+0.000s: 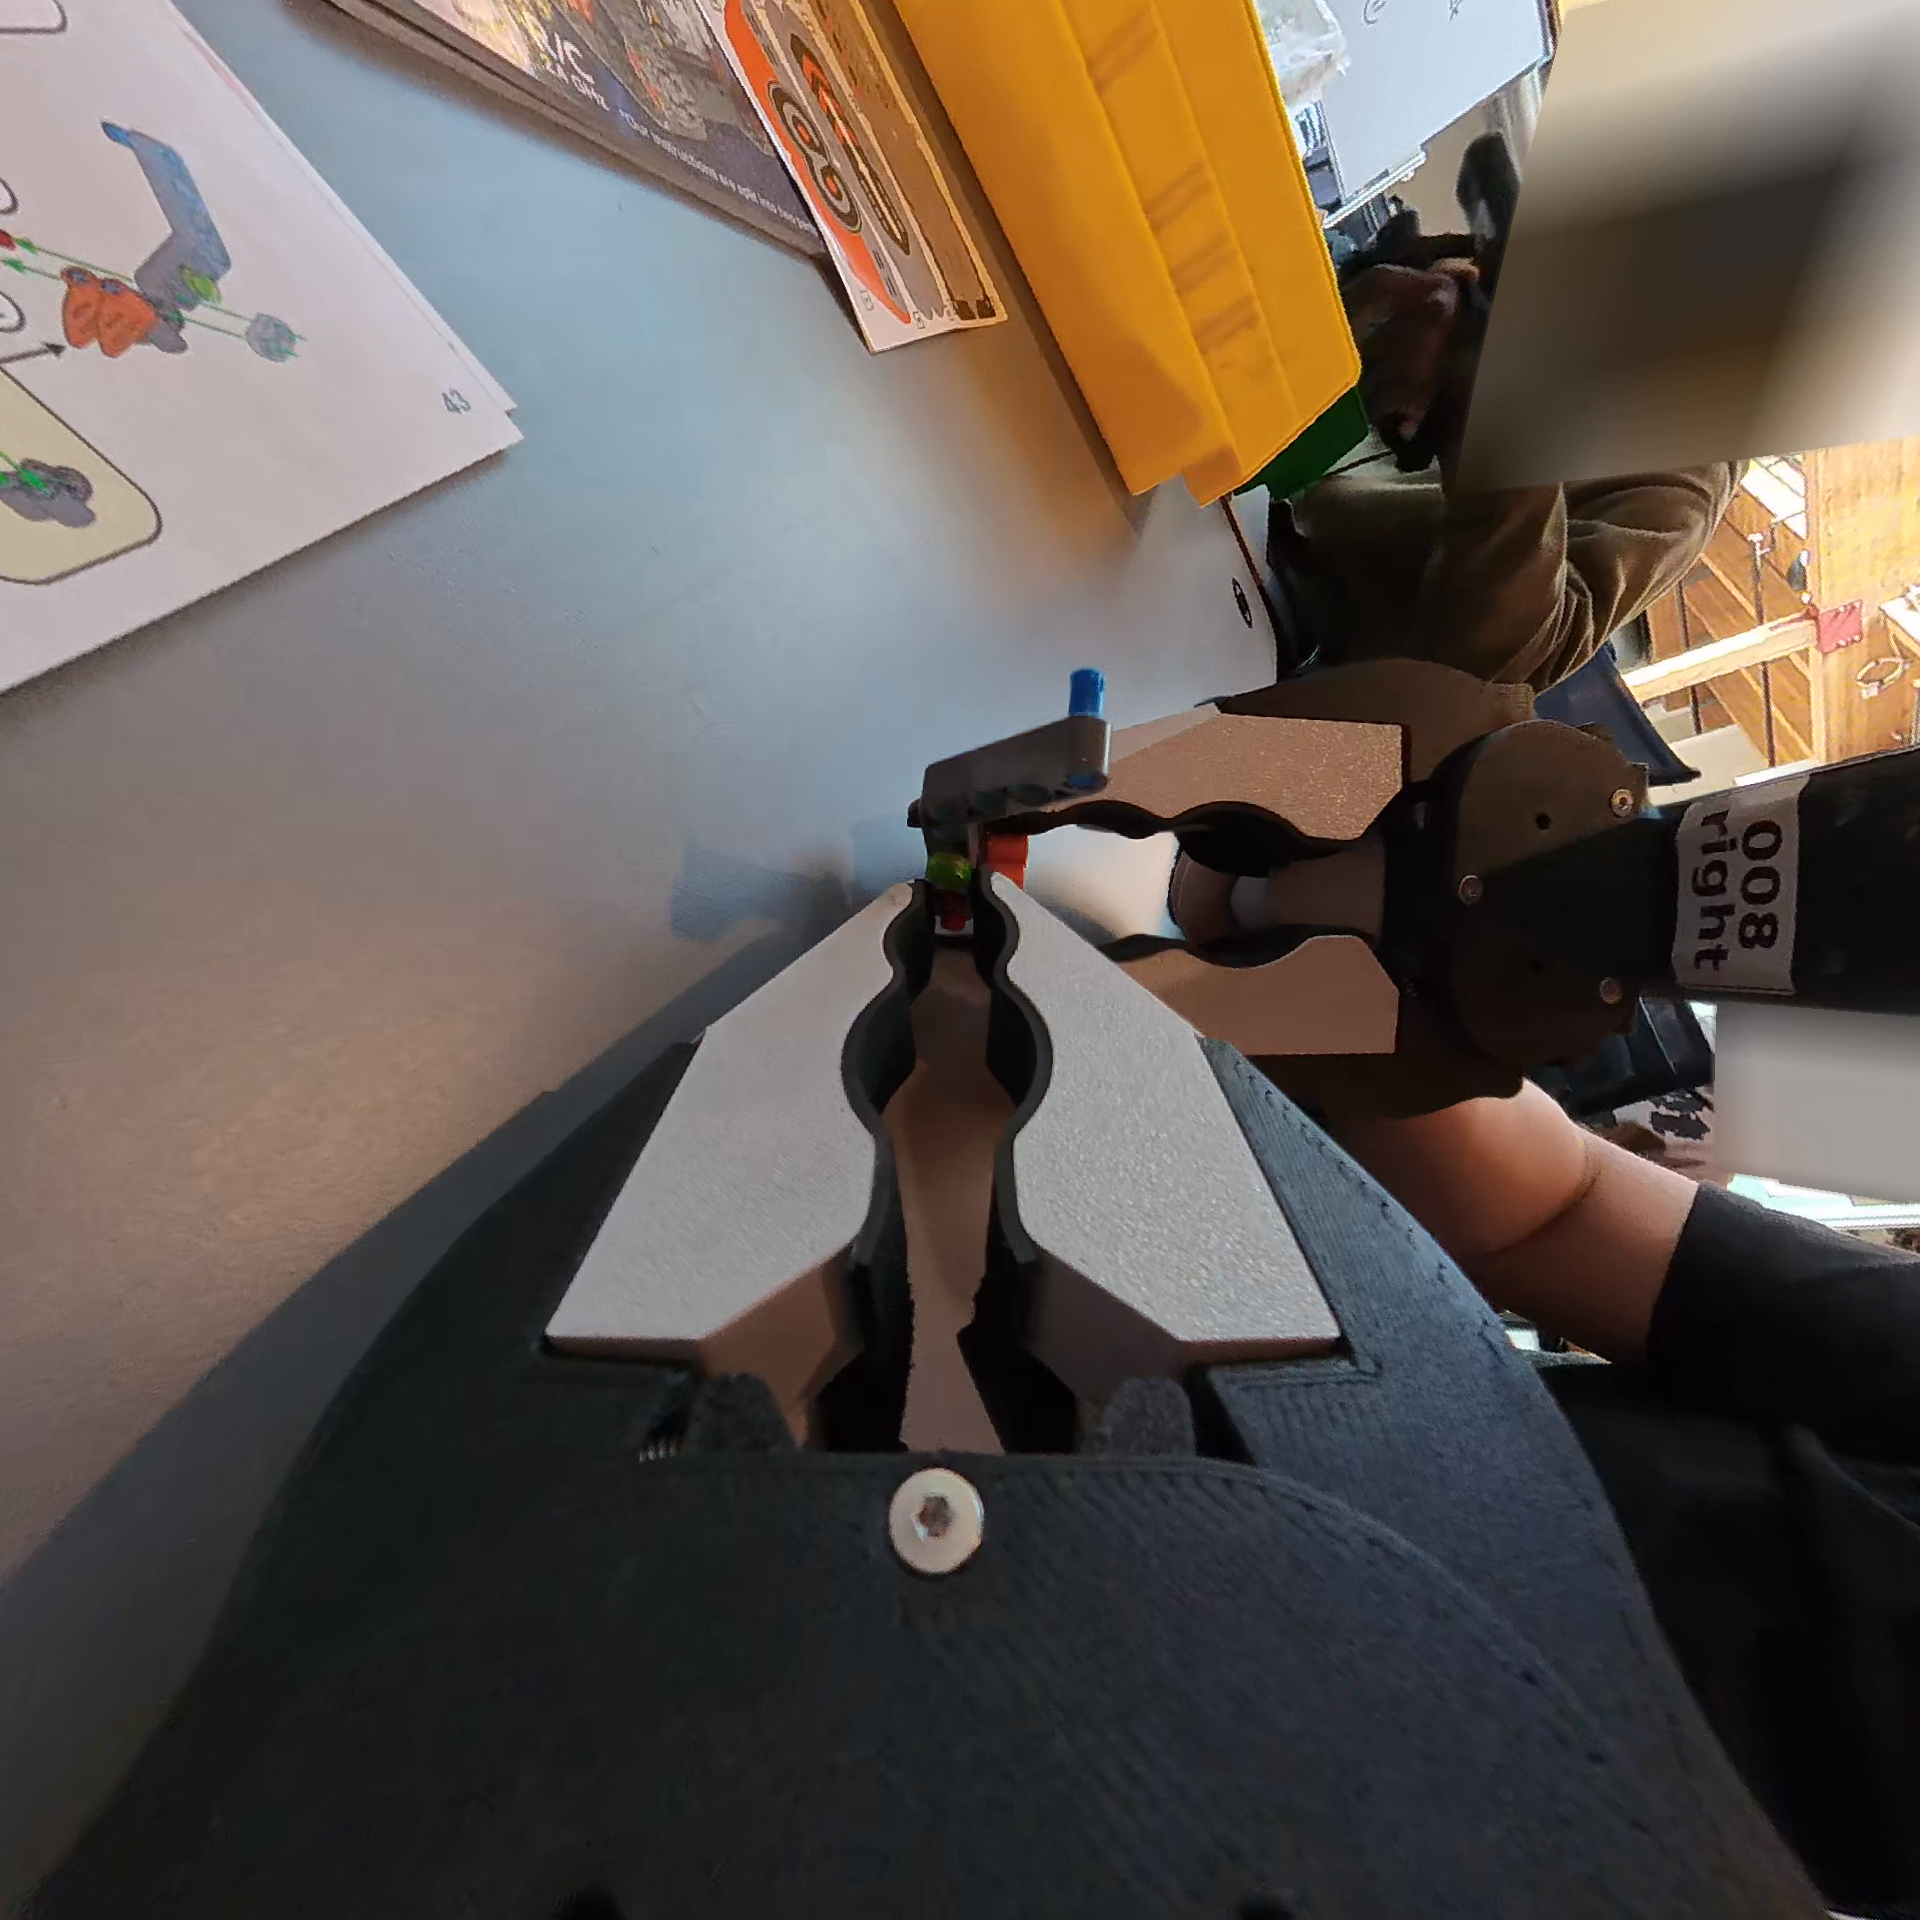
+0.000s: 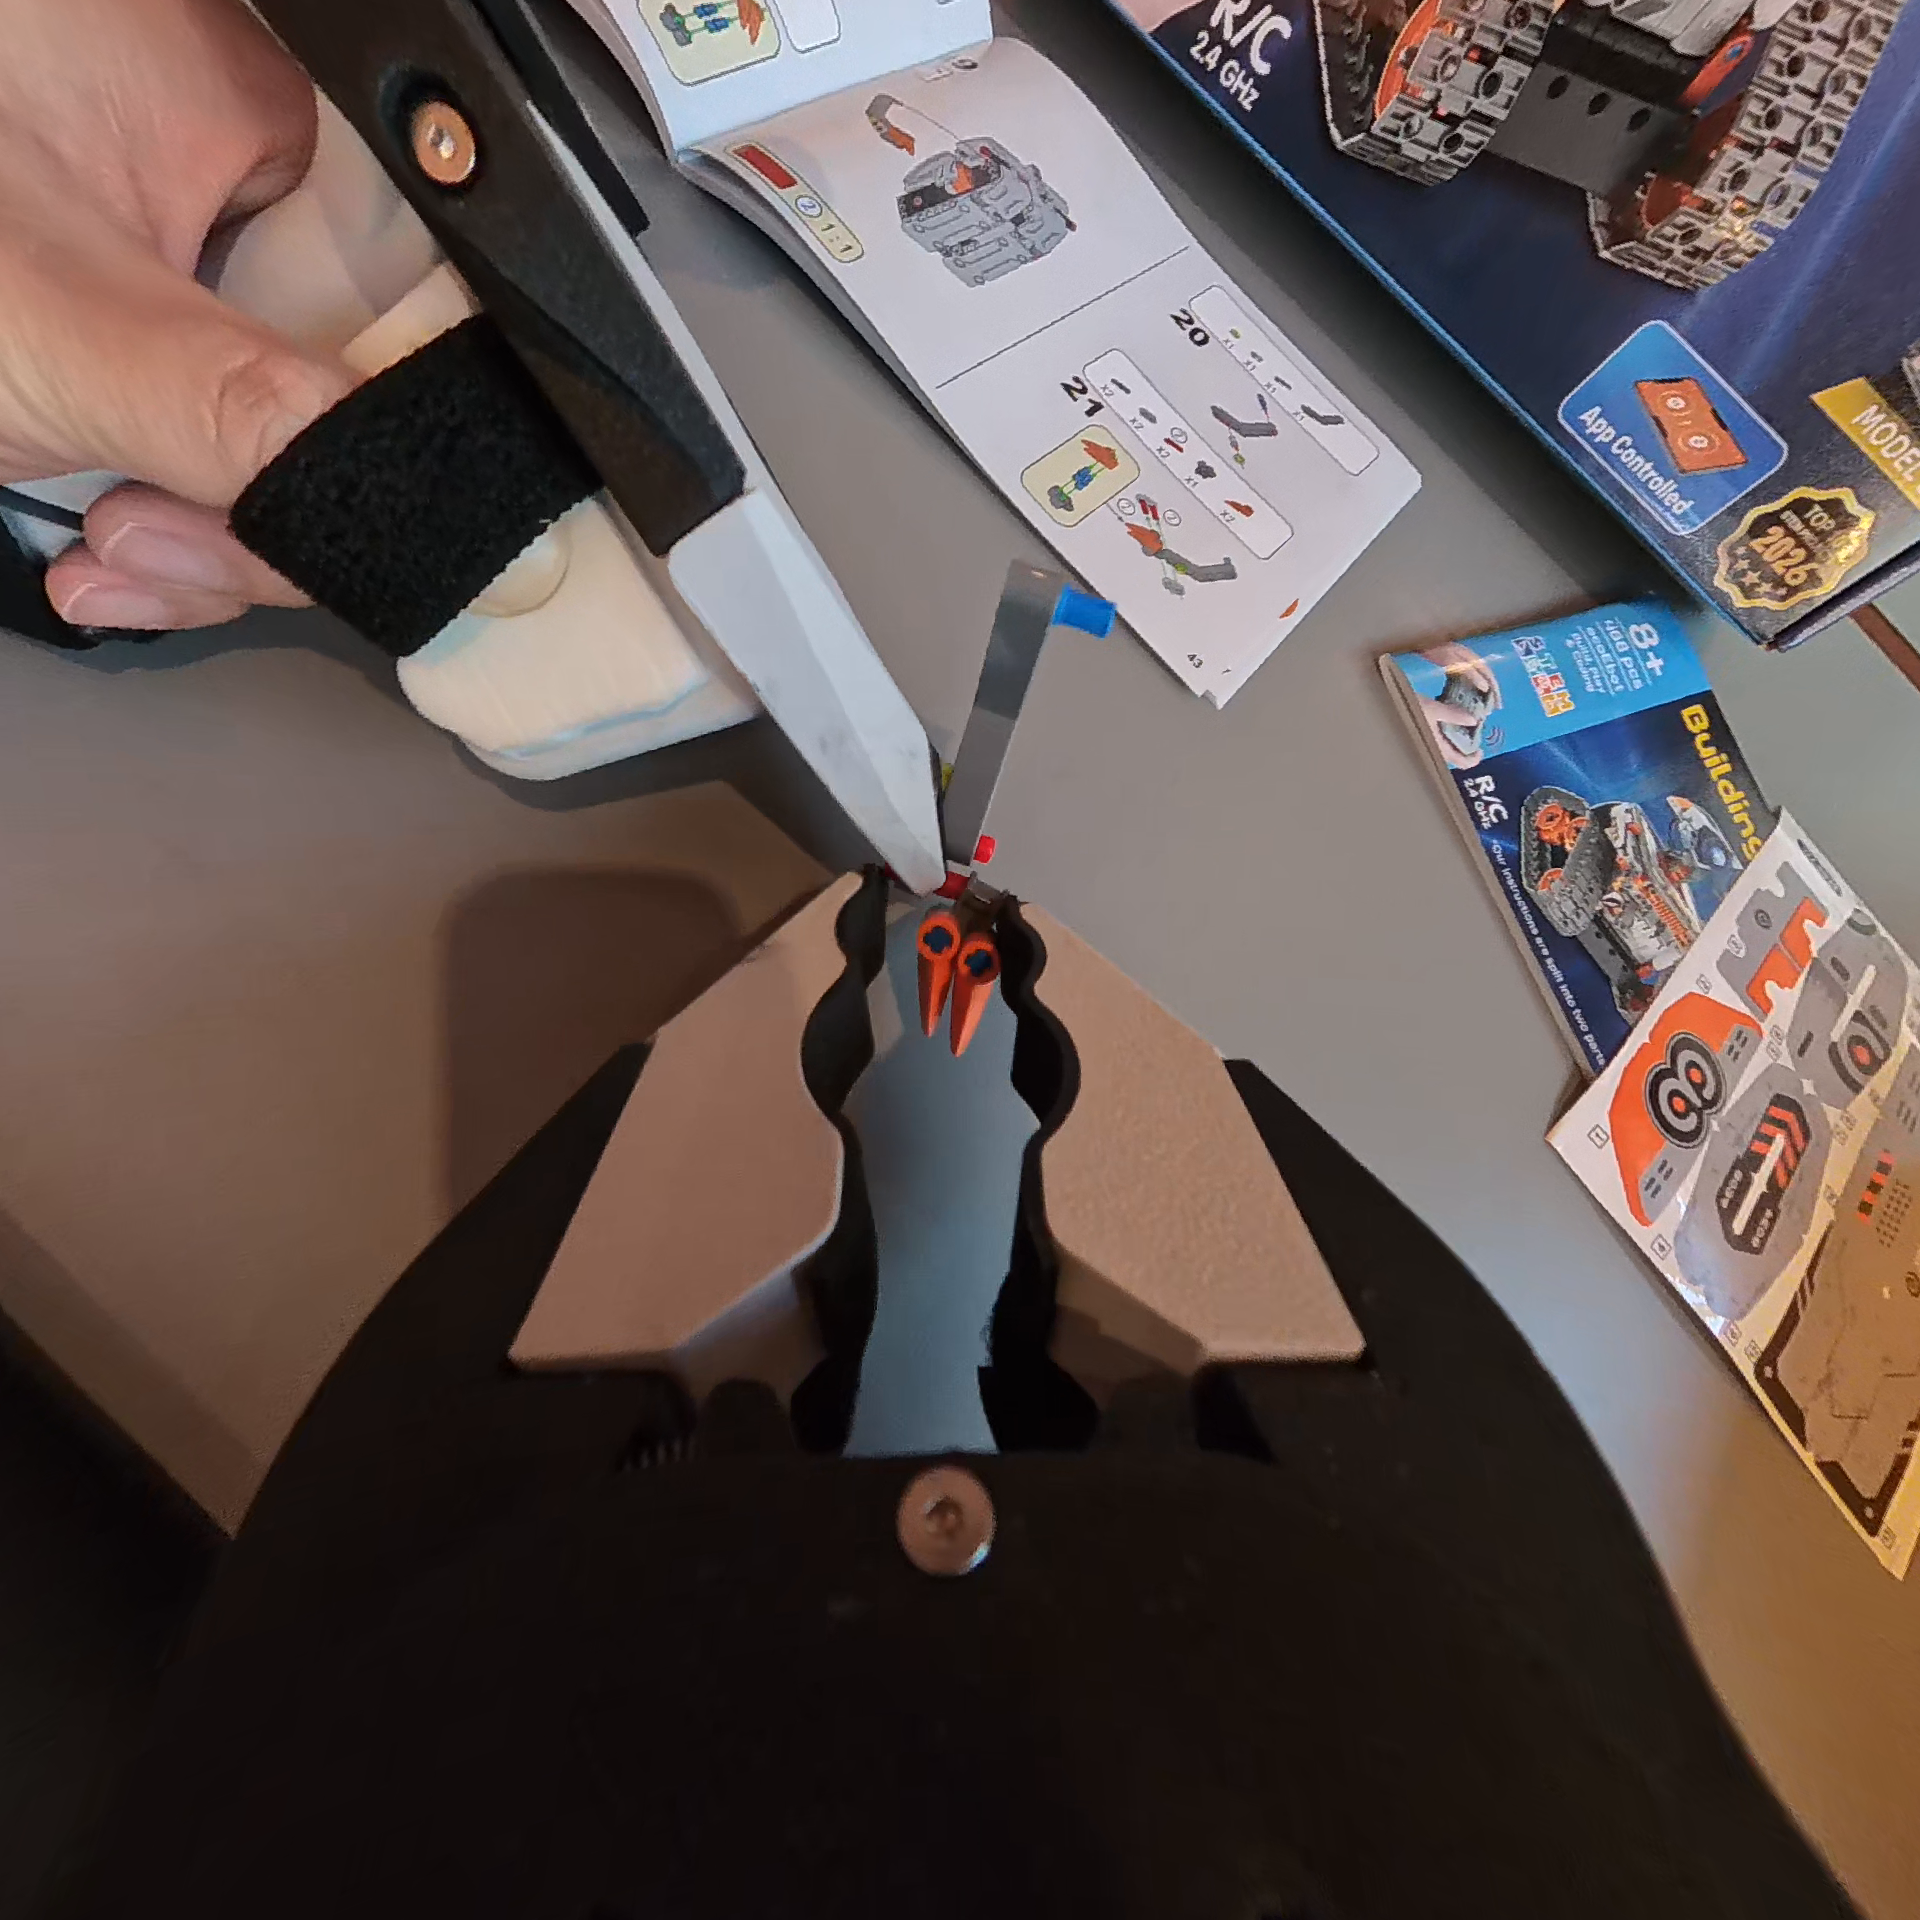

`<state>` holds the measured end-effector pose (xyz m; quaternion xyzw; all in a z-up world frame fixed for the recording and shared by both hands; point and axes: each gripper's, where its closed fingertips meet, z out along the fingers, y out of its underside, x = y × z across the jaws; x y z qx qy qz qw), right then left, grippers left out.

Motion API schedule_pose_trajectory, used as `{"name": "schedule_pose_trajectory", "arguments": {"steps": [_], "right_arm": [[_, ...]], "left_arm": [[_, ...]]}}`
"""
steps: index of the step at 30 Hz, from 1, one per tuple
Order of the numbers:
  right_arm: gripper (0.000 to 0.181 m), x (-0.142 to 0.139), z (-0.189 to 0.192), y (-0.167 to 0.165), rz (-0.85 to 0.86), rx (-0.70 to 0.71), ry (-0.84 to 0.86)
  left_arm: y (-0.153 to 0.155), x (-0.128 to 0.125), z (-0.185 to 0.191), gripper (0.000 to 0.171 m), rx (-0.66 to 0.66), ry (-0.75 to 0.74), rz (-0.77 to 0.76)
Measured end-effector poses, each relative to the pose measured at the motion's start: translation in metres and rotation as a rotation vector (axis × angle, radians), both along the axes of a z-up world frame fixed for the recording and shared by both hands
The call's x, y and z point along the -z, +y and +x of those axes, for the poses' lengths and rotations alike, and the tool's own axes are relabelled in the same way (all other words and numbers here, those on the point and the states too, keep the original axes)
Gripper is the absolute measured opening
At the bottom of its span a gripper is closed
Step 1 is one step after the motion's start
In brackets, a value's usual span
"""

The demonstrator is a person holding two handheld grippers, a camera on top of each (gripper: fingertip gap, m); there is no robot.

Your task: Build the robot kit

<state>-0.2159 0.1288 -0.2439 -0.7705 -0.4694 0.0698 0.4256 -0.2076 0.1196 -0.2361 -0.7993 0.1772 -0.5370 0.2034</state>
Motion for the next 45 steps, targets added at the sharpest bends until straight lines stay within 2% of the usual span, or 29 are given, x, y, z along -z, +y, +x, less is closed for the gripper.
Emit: {"name": "schedule_pose_trajectory", "arguments": {"steps": [10, 14, 19, 25, 35, 45], "right_arm": [[0.029, -0.005, -0.008, -0.005, -0.036, -0.043, 0.064], [0.023, -0.001, -0.005, -0.002, 0.030, -0.052, -0.039], [0.024, -0.002, -0.005, -0.002, 0.022, -0.056, 0.009], [0.026, 0.002, -0.001, -0.001, 0.044, -0.044, -0.016], [0.025, 0.000, 0.000, -0.002, -0.016, -0.015, 0.083], [0.028, 0.004, 0.002, -0.002, 0.023, 0.010, 0.032]], "left_arm": [[-0.007, 0.002, 0.006, 0.006, 0.033, 0.034, 0.022], [-0.006, 0.004, 0.006, 0.006, 0.023, 0.059, 0.027], [-0.005, 0.002, 0.006, 0.006, 0.013, 0.036, 0.013], [-0.004, 0.001, 0.005, 0.006, 0.003, 0.023, 0.009], [-0.003, 0.001, 0.005, 0.006, -0.001, 0.022, 0.009], [-0.003, 0.002, 0.006, 0.006, -0.001, 0.030, 0.014]]}}
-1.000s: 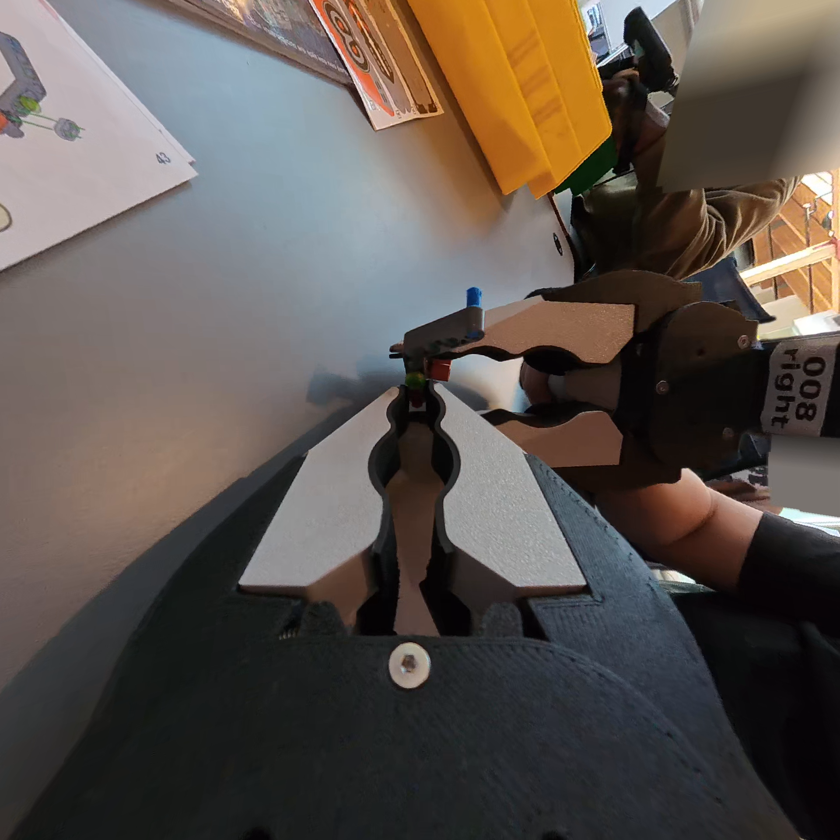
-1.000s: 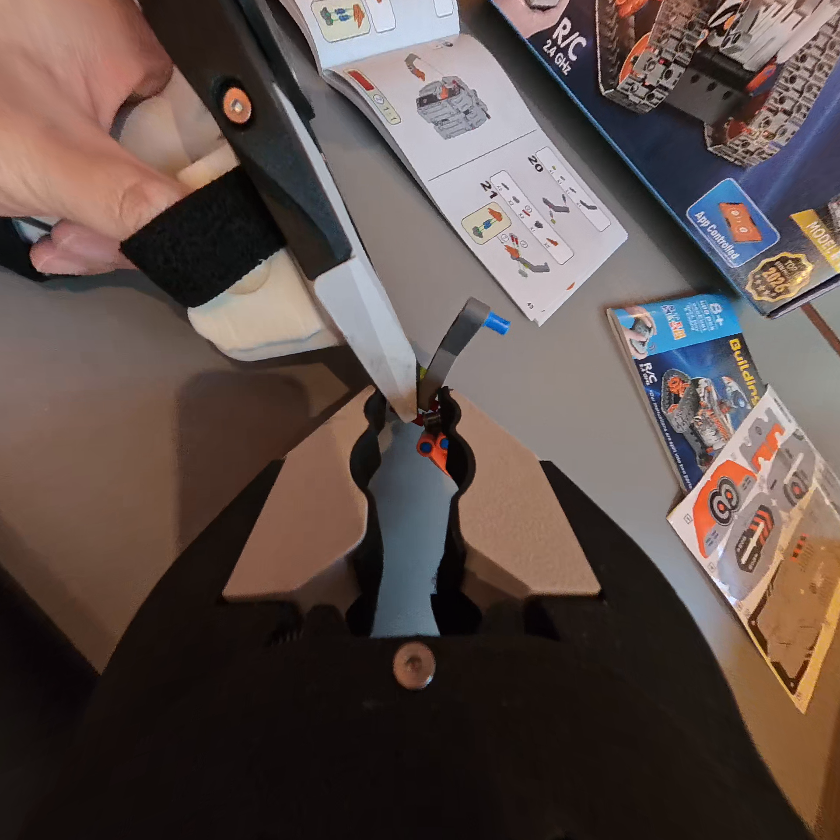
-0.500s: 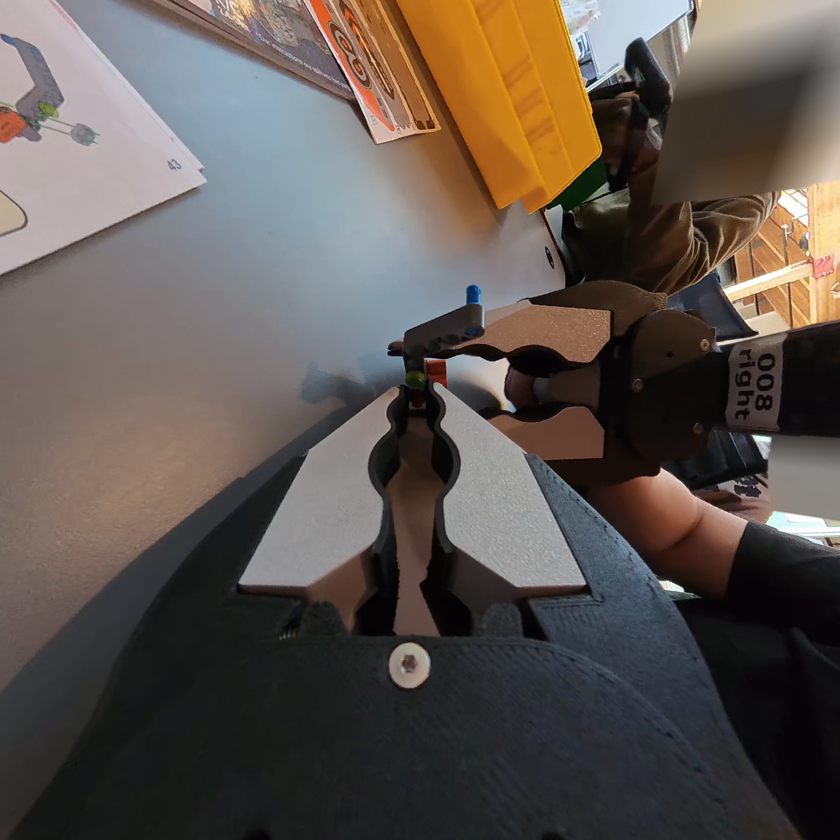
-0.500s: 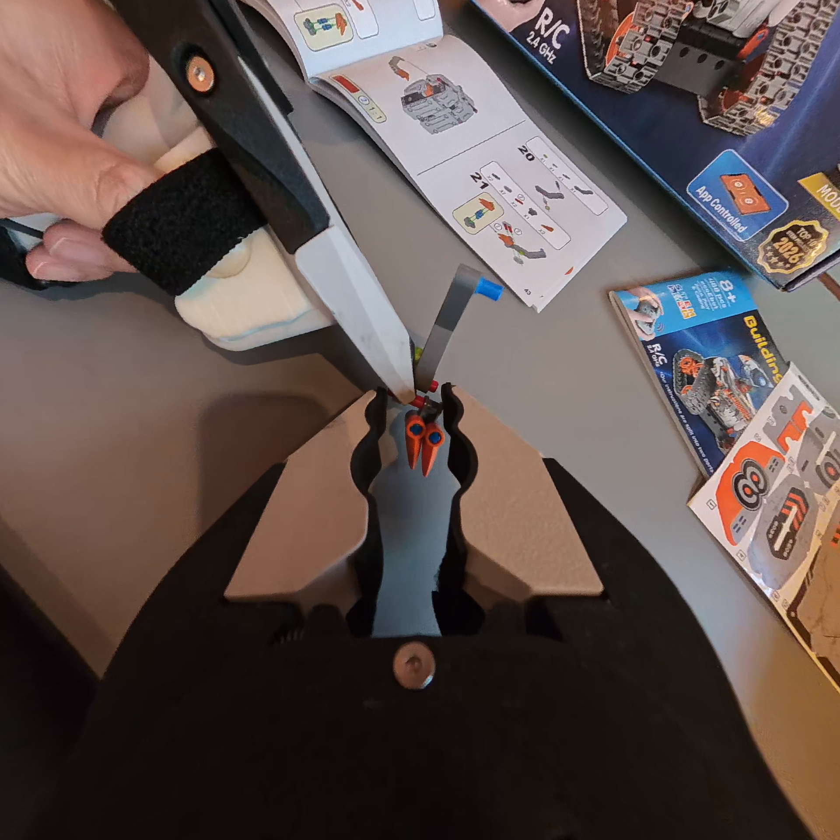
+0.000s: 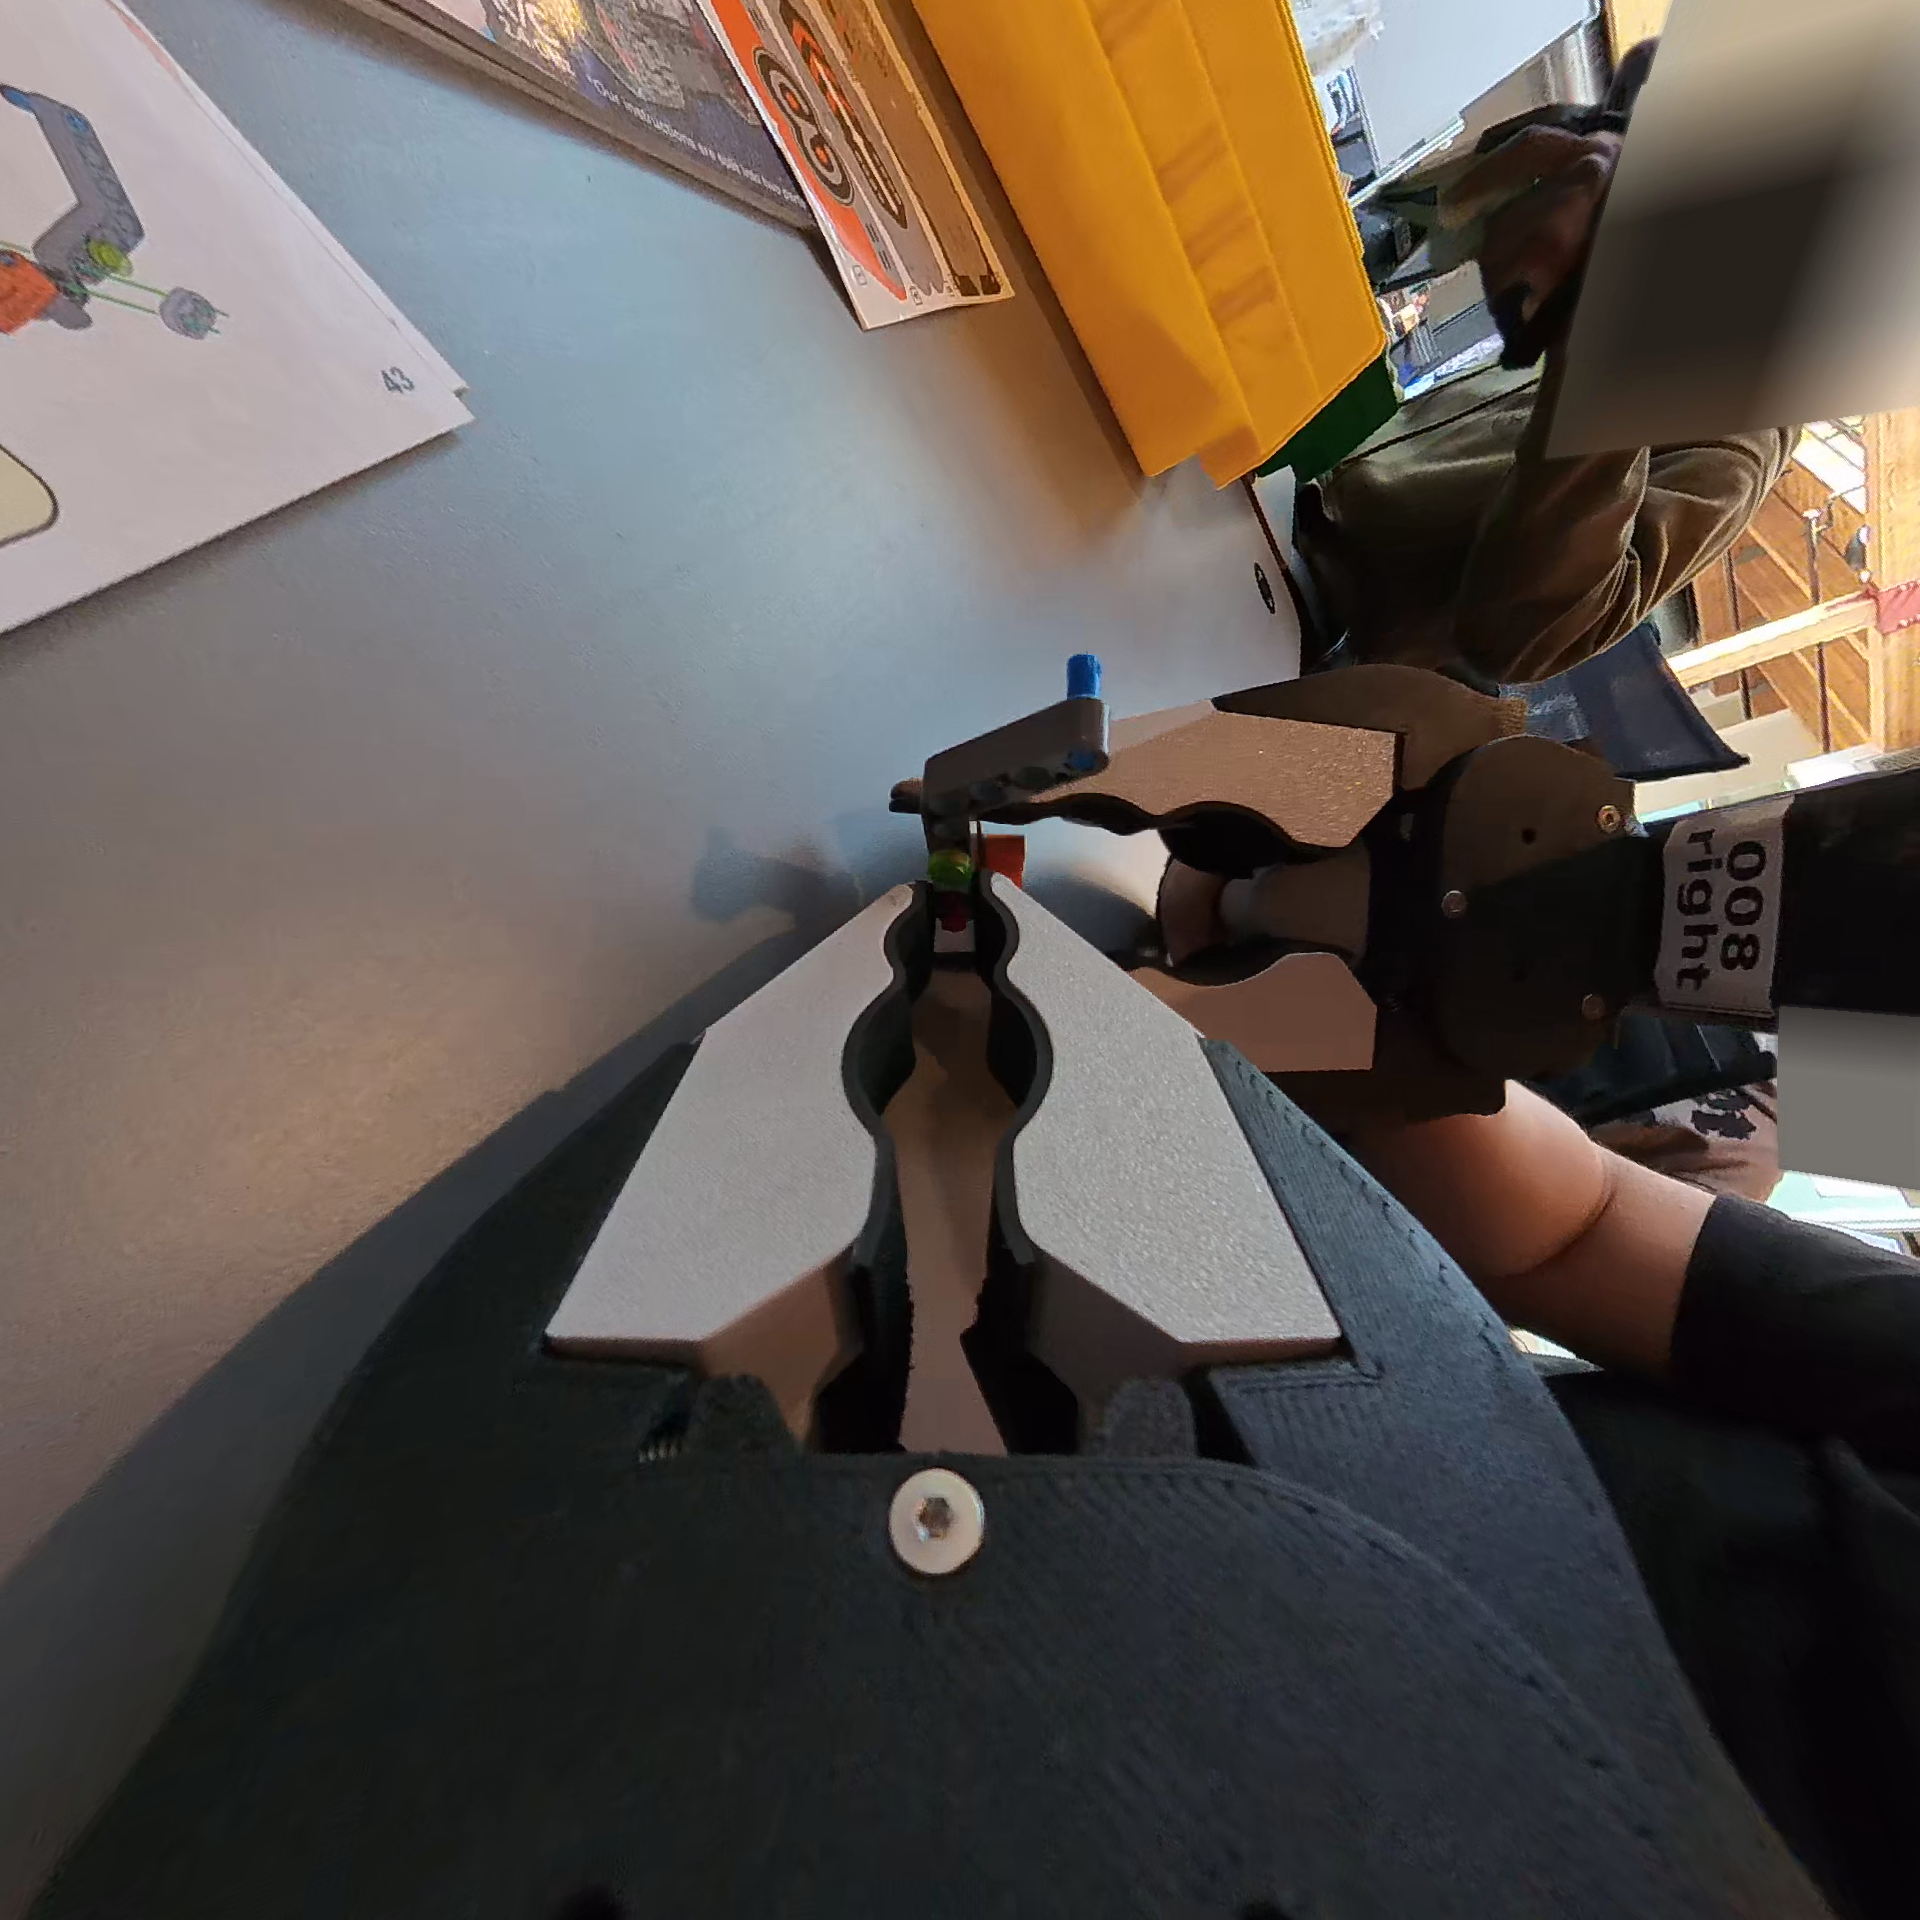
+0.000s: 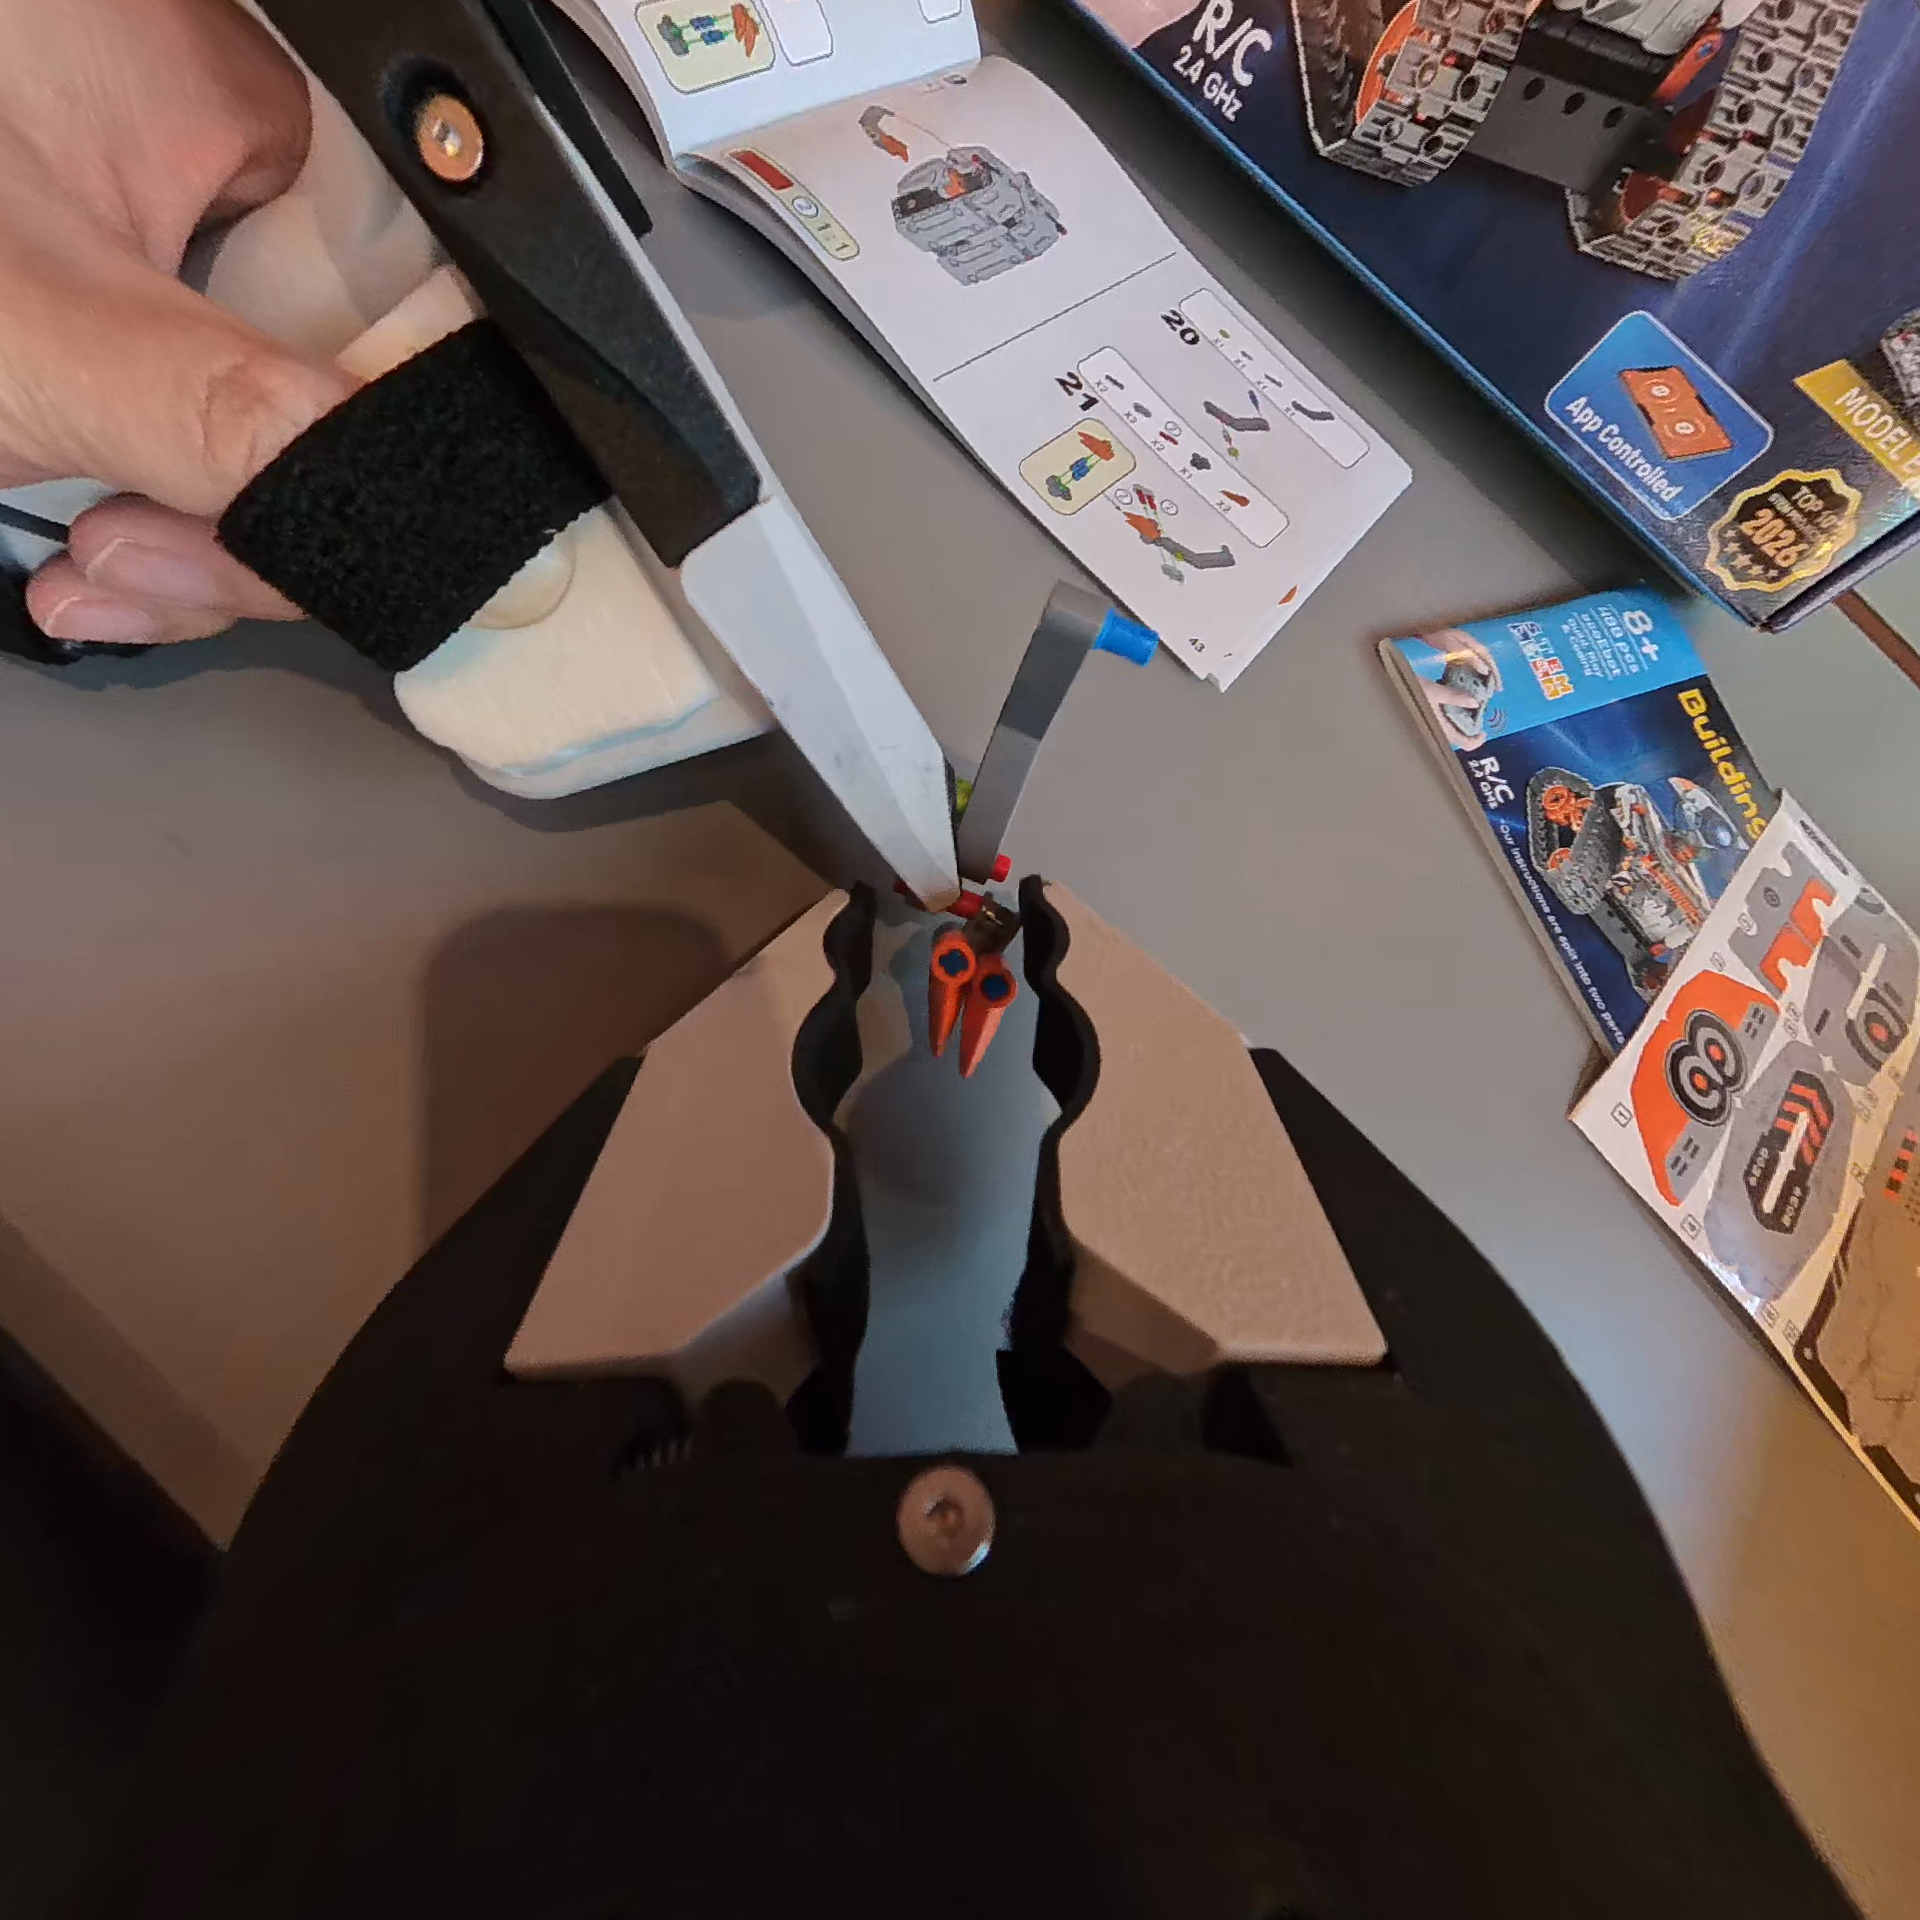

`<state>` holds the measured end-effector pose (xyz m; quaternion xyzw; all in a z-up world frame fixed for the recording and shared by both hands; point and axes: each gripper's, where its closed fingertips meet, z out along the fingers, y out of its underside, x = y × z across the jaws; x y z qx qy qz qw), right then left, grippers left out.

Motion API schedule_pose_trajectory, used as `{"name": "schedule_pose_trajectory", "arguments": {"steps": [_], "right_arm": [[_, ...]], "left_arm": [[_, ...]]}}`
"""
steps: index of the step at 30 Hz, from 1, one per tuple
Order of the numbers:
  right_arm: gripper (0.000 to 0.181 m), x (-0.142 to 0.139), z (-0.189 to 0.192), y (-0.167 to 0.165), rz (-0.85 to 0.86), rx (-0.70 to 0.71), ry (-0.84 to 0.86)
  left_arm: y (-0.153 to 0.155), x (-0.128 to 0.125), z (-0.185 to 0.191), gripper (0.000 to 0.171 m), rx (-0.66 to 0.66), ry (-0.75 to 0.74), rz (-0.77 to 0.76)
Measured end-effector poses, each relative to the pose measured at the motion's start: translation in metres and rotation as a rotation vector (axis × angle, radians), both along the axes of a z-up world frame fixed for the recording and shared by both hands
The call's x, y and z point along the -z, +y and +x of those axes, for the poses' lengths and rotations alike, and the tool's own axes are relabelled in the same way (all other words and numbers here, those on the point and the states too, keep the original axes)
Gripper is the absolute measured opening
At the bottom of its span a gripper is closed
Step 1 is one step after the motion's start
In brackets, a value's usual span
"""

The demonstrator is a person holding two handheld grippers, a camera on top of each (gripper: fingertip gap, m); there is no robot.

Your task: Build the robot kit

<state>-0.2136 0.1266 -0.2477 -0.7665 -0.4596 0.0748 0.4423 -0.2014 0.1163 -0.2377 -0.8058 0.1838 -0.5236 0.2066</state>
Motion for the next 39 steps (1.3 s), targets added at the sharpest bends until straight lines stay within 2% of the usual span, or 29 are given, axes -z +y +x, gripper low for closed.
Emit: {"name": "schedule_pose_trajectory", "arguments": {"steps": [10, 18, 25, 34, 39], "right_arm": [[0.042, -0.0015, 0.0042, 0.0028, 0.001, 0.035, 0.006], [0.031, 0.0033, 0.0019, -0.0032, -0.103, 0.074, 0.058], [0.023, 0.0017, 0.0029, 0.0013, -0.075, 0.096, 0.029], [0.023, 0.0017, 0.0034, 0.0016, -0.034, 0.081, -0.017], [0.024, -0.0016, 0.0004, 0.0021, -0.053, 0.093, 0.029]], "left_arm": [[-0.0004, 0.0004, 0.0003, 0.006, 0.003, 0.006, 0.004], [-0.0004, 0.0006, 0.0004, 0.006, 0.003, 0.007, 0.003], [-0.0002, 0.0005, 0.0003, 0.006, 0.002, 0.005, 0.001], [-0.0004, 0.0005, 0.0002, 0.006, 0.001, 0.009, 0.007], [-0.0006, 0.0007, 0.0003, 0.006, 0.002, 0.013, 0.012]]}}
